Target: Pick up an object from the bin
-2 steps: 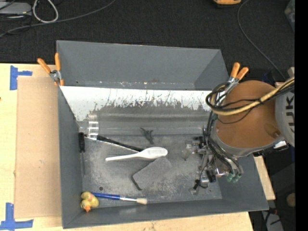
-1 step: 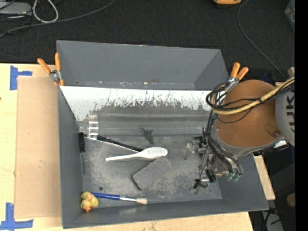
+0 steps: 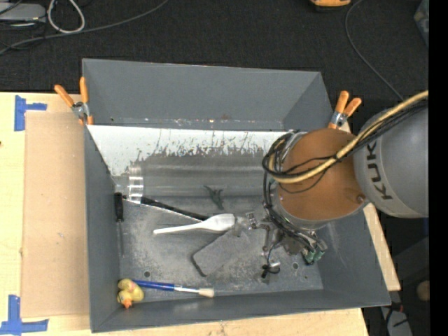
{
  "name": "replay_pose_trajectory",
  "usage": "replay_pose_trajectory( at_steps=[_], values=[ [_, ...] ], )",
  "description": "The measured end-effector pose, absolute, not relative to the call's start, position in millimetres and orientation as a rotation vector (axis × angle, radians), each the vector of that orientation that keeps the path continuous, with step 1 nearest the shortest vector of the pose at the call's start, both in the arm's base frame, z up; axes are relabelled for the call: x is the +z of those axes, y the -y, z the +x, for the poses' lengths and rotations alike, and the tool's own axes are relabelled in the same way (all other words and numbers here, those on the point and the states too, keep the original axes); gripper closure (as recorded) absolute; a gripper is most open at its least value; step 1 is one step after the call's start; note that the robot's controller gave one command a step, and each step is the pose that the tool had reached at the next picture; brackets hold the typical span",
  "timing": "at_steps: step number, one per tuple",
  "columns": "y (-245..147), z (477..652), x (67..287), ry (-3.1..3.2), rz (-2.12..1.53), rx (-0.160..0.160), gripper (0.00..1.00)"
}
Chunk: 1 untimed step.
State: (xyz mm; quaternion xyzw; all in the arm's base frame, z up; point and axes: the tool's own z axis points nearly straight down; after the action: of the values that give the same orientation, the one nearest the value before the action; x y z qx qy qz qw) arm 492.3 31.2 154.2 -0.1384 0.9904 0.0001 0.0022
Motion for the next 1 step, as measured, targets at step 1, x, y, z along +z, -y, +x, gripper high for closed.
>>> replay_pose_trajectory(
  at_steps=[1],
  values=[
    [-60.8,499.9,136.8,-2.909,-1.194,0.003,0.0]
  ],
)
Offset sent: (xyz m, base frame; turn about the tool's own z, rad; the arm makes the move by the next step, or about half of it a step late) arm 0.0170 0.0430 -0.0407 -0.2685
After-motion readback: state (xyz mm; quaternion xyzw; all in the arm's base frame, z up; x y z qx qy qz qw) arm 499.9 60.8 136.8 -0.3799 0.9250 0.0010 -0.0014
